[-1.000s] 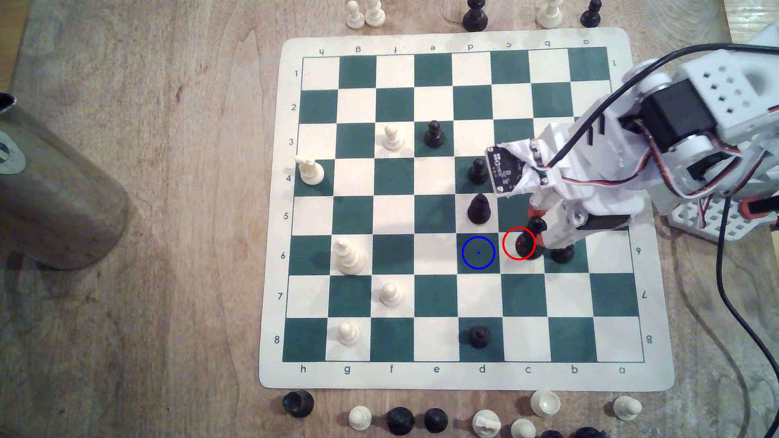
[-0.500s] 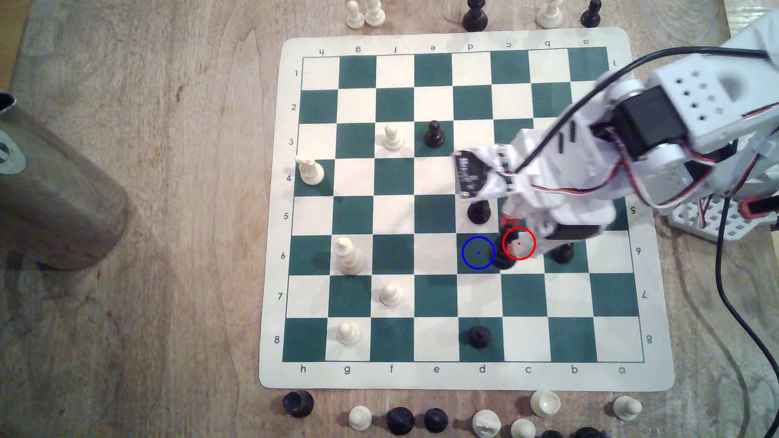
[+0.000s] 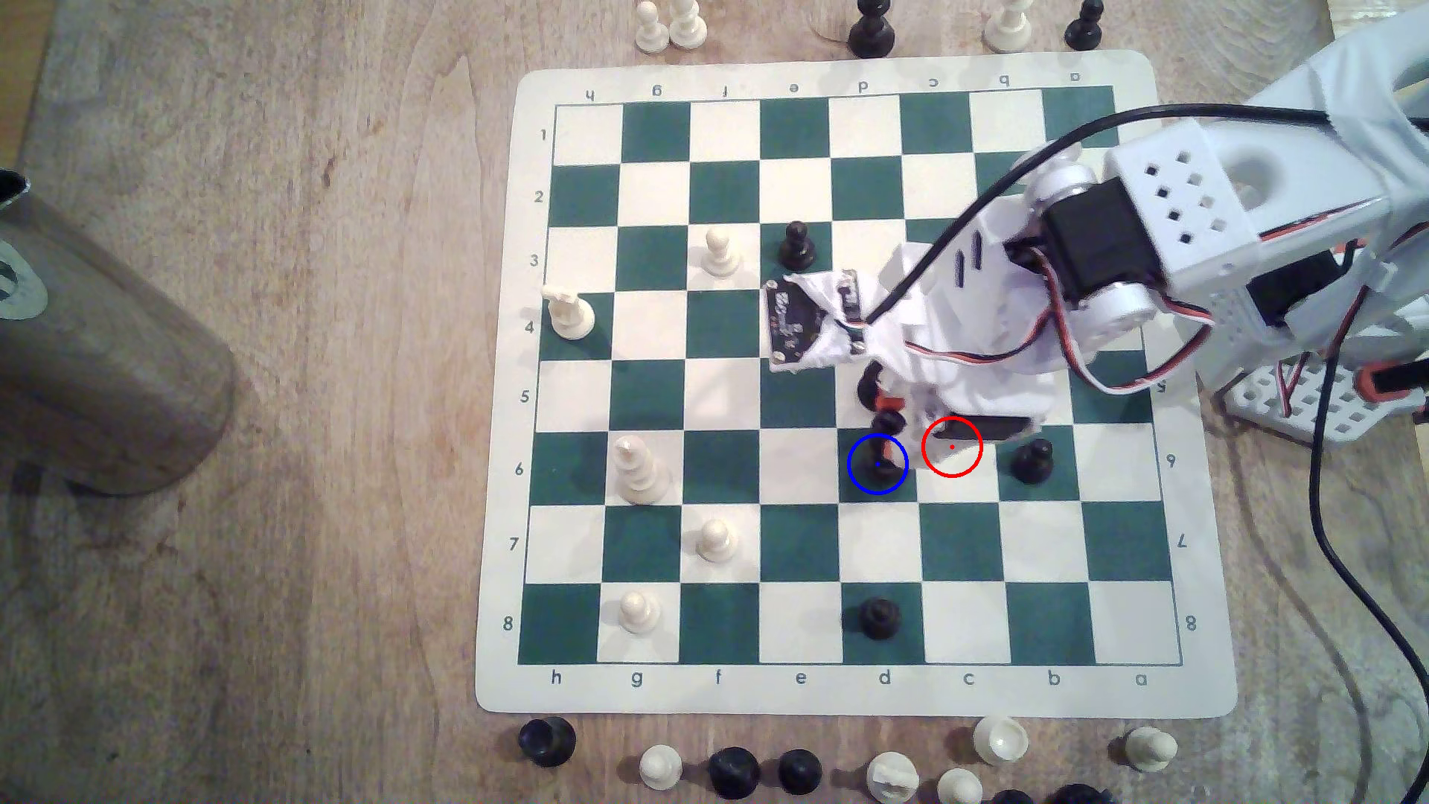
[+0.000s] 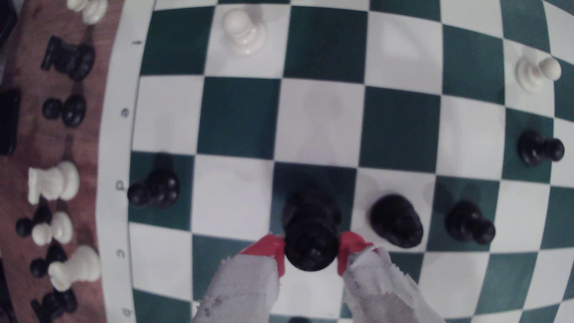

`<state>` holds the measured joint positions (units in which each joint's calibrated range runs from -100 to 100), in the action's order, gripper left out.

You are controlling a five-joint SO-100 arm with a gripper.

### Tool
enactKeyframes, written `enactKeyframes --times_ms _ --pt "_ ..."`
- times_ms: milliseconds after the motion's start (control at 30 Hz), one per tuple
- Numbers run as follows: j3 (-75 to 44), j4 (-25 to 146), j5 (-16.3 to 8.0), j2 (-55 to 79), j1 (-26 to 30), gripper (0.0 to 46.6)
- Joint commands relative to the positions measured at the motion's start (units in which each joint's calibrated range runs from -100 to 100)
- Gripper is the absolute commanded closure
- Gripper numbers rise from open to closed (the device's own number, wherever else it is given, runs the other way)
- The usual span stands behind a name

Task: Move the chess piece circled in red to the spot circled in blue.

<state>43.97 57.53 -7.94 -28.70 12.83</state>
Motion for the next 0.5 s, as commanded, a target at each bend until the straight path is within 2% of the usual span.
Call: enactKeyframes --times_ms 0,467 --pt "-5.35 -1.59 0.24 0.51 -0.12 46.4" --pt "-5.62 -3.39 0.24 3.74 0.19 46.4"
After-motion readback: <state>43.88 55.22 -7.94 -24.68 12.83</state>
